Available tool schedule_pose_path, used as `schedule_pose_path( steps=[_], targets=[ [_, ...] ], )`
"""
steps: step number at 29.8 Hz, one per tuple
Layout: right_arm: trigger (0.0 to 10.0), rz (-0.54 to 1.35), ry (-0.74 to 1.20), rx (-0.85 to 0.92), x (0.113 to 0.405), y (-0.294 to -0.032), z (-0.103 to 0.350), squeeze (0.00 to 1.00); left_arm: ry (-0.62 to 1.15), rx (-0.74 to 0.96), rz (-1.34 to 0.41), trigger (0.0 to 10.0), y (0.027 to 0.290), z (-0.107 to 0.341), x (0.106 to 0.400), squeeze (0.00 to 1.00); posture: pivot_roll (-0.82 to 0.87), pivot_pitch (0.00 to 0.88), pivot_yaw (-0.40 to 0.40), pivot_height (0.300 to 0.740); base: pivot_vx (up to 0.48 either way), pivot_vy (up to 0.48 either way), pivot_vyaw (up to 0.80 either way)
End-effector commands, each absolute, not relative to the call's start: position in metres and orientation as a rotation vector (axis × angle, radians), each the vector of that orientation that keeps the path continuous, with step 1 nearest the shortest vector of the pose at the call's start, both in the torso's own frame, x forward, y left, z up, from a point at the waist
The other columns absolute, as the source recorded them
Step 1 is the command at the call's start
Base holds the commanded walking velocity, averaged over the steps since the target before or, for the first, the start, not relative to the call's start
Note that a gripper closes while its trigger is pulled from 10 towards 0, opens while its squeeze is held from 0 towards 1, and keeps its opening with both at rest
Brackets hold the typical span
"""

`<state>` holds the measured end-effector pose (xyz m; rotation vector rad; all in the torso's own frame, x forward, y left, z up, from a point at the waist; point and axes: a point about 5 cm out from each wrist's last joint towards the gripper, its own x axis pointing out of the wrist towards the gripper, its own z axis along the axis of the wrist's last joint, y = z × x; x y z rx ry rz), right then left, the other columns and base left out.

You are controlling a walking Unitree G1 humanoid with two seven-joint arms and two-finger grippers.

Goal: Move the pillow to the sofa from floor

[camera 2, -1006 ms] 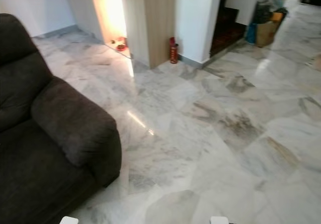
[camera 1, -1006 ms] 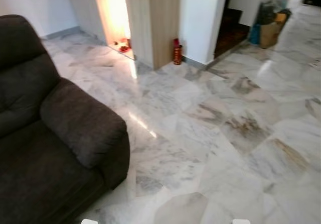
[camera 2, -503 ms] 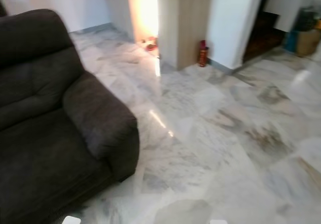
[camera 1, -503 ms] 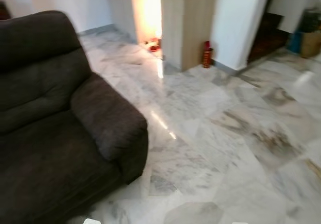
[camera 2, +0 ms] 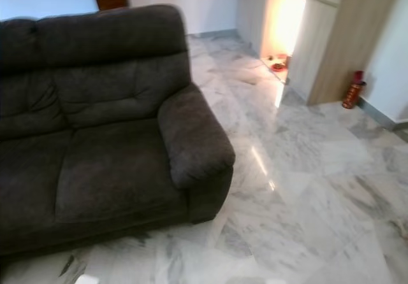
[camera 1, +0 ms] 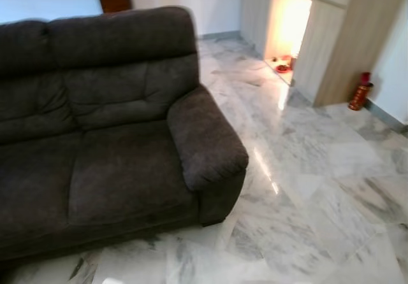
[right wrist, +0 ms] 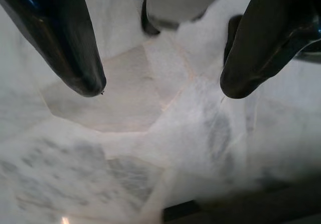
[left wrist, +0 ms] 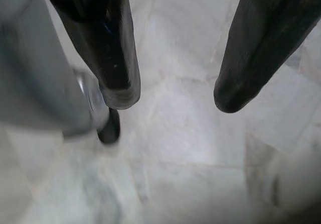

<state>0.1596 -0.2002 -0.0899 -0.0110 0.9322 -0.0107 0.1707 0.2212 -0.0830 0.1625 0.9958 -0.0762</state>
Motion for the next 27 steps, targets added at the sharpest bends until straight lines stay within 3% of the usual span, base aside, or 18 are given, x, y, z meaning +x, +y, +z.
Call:
schedule_pose_path(
  steps=[1,11,22,24,27],
  targets=[
    [10.0,-0.039,0.961,-0.010,0.151,-0.208,-0.092,0.00,1.008,0.161,-0.086,10.0,0.218,-0.085,0.168,0.00,-0.07,0.035,0.054,0.740,0.000,0.000,0.80],
    [10.0,-0.113,0.931,0.039,0.160,-0.222,-0.086,0.00,0.999,0.136,-0.099,10.0,0.206,-0.086,0.171,0.00,-0.08,0.037,0.037,0.740,0.000,0.000,0.80],
    [10.0,-0.134,0.930,0.079,0.161,-0.217,-0.087,0.00,0.999,0.144,-0.082,10.0,0.211,-0.086,0.169,0.00,-0.07,0.035,0.046,0.740,0.000,0.000,0.80],
    [10.0,-0.205,0.912,0.181,0.159,-0.216,-0.088,0.00,1.000,0.144,-0.076,10.0,0.213,-0.086,0.168,0.00,-0.07,0.034,0.049,0.740,0.000,0.000,0.00],
    [10.0,-0.203,0.912,0.185,0.158,-0.216,-0.088,0.00,1.003,0.143,-0.071,10.0,0.215,-0.086,0.167,0.00,-0.07,0.033,0.052,0.740,0.000,0.000,0.00]
  ],
)
